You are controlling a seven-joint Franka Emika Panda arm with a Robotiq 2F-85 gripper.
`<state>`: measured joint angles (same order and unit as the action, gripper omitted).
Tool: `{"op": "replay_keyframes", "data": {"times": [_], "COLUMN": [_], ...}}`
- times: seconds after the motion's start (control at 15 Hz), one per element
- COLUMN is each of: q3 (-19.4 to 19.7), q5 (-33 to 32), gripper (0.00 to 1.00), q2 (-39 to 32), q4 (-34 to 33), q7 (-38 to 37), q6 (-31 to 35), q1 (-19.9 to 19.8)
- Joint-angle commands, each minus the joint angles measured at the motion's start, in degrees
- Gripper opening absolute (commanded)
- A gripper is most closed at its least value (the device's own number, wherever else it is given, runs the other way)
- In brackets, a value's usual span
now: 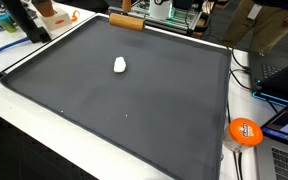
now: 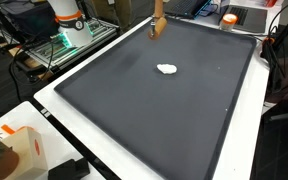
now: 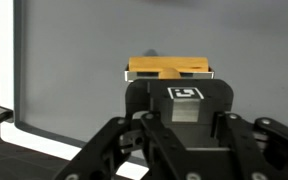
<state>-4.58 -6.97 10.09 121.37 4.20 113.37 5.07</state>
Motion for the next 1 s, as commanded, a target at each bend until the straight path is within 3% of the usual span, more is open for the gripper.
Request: {"op": "replay_keyframes", "data": {"times": [0.0,0.33,0.4,0.47,0.6,0.67,0.93], "q3": [2.17,3.69,3.96,3.30,3.66,3.70,2.46], "q5": [1.04,0.29,0.65,-0.01,-0.01,-0.01,-0.71], "gripper": [0.22,0.22,0.22,0.47,0.47,0.22,0.22], "q2": [-4.45,-10.45,-9.75,-9.87,-10.48,-10.46,-14.03], "q4": [-3.95,-7.66,-7.76,-6.15,-7.03,-7.28,-6.32], "q7": [10.63,21.98,18.33,18.63,18.60,18.60,23.69], "q6": [-1.81,-2.23,-2.18,-0.49,-0.51,-0.58,5.10], "q1": [-0.81,-2.59,-3.18,-2.70,-3.35,-3.46,-2.71]}}
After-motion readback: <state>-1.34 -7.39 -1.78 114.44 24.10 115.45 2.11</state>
